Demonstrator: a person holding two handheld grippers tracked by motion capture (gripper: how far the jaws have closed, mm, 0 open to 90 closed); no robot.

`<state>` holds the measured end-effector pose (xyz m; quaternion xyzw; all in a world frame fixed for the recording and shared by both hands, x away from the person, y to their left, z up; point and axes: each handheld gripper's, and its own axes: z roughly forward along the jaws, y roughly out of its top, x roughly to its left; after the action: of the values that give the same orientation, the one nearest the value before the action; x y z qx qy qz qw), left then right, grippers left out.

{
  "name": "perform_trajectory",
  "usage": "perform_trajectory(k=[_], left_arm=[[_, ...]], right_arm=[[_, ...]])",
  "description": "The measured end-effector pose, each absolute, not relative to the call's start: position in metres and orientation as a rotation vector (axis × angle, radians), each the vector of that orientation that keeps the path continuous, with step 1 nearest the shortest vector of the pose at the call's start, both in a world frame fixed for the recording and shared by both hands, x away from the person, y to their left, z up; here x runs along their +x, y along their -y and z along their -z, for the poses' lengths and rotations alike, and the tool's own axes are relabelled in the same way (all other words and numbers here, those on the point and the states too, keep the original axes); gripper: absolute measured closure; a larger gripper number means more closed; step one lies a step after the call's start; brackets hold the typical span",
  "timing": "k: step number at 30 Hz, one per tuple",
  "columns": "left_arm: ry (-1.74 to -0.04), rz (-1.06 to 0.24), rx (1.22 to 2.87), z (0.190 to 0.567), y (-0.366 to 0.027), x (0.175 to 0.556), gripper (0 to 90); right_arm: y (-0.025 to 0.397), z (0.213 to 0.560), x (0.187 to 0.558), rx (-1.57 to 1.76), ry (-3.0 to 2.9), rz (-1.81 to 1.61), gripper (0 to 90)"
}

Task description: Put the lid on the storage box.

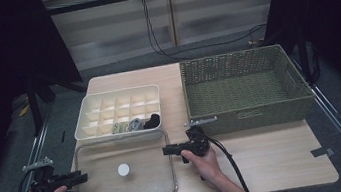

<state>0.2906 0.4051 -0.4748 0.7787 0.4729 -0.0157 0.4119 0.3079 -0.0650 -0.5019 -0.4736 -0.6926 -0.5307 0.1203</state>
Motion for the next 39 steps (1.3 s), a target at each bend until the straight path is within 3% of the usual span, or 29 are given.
perform_trajectory(k=[30,39], left_arm=[[-1.113,-0.128,1.875,0.44,-0.398,0.298,67.6],[-1.115,-0.143,1.864,0.439,-0.396,0.297,68.6]], right_arm=[[0.073,0.46,0.317,-1.368,2.101,1.674,74.5],[0.074,0.455,0.319,-1.373,2.128,1.677,74.4]])
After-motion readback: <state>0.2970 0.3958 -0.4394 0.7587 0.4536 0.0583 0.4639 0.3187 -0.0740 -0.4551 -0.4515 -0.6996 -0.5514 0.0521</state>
